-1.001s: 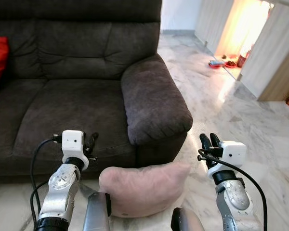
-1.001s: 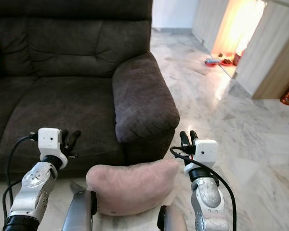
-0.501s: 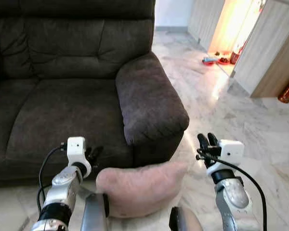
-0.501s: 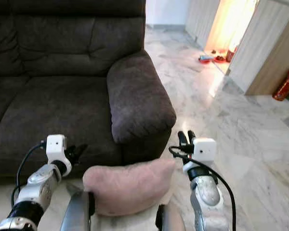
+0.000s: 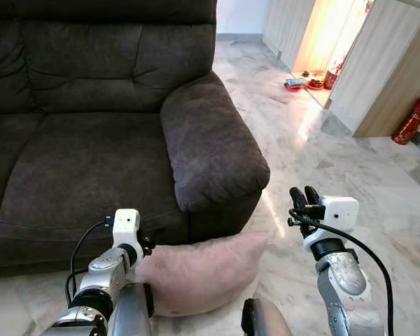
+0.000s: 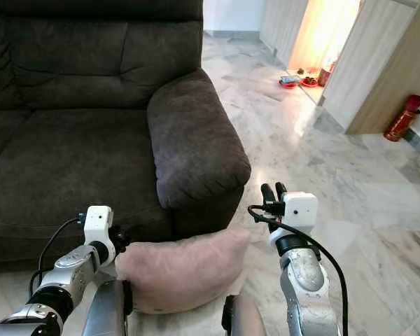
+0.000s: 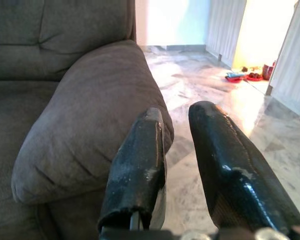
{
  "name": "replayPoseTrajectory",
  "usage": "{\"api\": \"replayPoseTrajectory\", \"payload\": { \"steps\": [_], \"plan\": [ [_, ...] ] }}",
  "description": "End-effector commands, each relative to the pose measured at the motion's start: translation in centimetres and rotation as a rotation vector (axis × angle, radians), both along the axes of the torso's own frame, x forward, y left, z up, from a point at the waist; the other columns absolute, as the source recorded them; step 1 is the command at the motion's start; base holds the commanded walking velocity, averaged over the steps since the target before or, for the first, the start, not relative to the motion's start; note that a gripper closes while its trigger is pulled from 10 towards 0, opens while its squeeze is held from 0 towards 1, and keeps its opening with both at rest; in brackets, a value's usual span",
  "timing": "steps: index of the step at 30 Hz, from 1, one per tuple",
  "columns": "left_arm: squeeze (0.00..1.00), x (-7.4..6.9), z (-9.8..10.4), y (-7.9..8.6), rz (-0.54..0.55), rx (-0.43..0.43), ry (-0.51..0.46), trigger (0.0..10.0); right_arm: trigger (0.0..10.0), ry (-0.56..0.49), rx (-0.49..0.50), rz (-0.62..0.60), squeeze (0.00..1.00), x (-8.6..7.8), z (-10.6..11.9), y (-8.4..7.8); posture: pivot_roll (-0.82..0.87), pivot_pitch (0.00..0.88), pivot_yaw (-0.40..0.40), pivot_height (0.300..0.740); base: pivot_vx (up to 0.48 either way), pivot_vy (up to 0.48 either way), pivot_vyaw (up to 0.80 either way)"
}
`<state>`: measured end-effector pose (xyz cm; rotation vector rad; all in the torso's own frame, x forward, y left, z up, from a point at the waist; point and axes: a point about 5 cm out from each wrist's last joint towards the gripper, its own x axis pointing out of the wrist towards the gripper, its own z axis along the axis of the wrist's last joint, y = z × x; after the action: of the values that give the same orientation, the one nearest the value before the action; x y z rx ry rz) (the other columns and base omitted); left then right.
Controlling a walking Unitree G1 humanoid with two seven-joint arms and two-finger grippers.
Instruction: Move the pillow to the sofa from floor
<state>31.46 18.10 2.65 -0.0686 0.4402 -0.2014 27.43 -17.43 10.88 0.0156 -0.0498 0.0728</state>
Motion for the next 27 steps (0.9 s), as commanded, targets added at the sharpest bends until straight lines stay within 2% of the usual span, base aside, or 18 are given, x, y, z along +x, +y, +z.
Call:
{"api": "replayPoseTrajectory", "payload": {
  "steps": [1, 3, 8, 9, 12, 13, 14, 16, 20, 22, 27],
  "plan": [
    [1.00, -0.7, -1.1, -0.5, -0.019, 0.035, 0.035, 10.0, 10.0, -0.027, 0.005, 0.010, 0.00, 0.2, 0.9, 0.2, -0.04, 0.000, -0.130, 0.564, 0.000, 0.000, 0.00],
    [1.00, -1.4, -2.0, -0.5, -0.013, 0.039, 0.070, 10.0, 10.0, -0.024, 0.003, 0.023, 0.00, 0.0, 0.9, 0.4, -0.05, 0.000, -0.133, 0.564, 0.000, 0.000, 0.00],
    [1.00, -1.6, -2.3, -0.8, 0.010, 0.031, 0.084, 10.0, 10.0, -0.023, -0.006, 0.018, 0.00, -0.4, 1.2, -0.1, -0.07, 0.000, -0.141, 0.564, 0.000, 0.000, 0.00],
    [0.00, -1.6, -2.4, -0.9, 0.012, 0.029, 0.088, 10.0, 10.0, -0.021, -0.011, 0.013, 0.00, -0.6, 1.3, -0.4, -0.07, 0.000, -0.146, 0.564, 0.000, 0.000, 0.00],
    [0.00, -1.5, -2.3, -1.1, 0.025, 0.017, 0.082, 10.0, 10.0, -0.021, -0.017, 0.008, 0.00, -0.8, 1.6, -0.9, -0.08, 0.000, -0.154, 0.564, 0.000, 0.000, 0.00],
    [0.00, -1.1, -1.8, -0.9, 0.037, 0.036, 0.033, 10.0, 10.0, -0.027, -0.017, 0.008, 0.00, -0.8, 1.9, -1.0, -0.08, 0.000, -0.156, 0.564, 0.000, 0.000, 0.00],
    [0.00, -1.1, -1.8, -0.9, 0.037, 0.036, 0.033, 10.0, 10.0, -0.027, -0.017, 0.008, 0.00, -0.8, 1.9, -1.0, -0.08, 0.000, -0.156, 0.564, 0.000, 0.000, 0.00],
    [0.00, -0.8, -1.1, -0.8, 0.042, 0.064, -0.034, 10.0, 10.0, -0.034, -0.013, 0.014, 0.00, -0.8, 2.1, -0.9, -0.08, 0.000, -0.160, 0.564, 0.000, 0.000, 0.00],
    [0.00, -0.7, 0.2, -0.3, 0.080, 0.202, -0.198, 10.0, 10.0, -0.046, 0.007, 0.025, 0.00, -0.5, 2.4, -0.5, -0.07, 0.000, -0.163, 0.564, 0.000, 0.000, 0.00],
    [0.00, -1.0, 1.1, 0.0, 0.111, 0.225, -0.294, 10.0, 10.0, -0.044, 0.006, 0.031, 0.00, -0.4, 2.4, -0.3, -0.06, 0.000, -0.160, 0.564, 0.000, 0.000, 0.00],
    [0.00, -1.7, 2.3, 0.6, 0.148, 0.250, -0.415, 10.0, 10.0, -0.046, 0.015, 0.027, 0.00, -0.2, 2.4, -0.2, -0.06, 0.000, -0.148, 0.564, 0.000, 0.000, 0.00]
  ]
}}
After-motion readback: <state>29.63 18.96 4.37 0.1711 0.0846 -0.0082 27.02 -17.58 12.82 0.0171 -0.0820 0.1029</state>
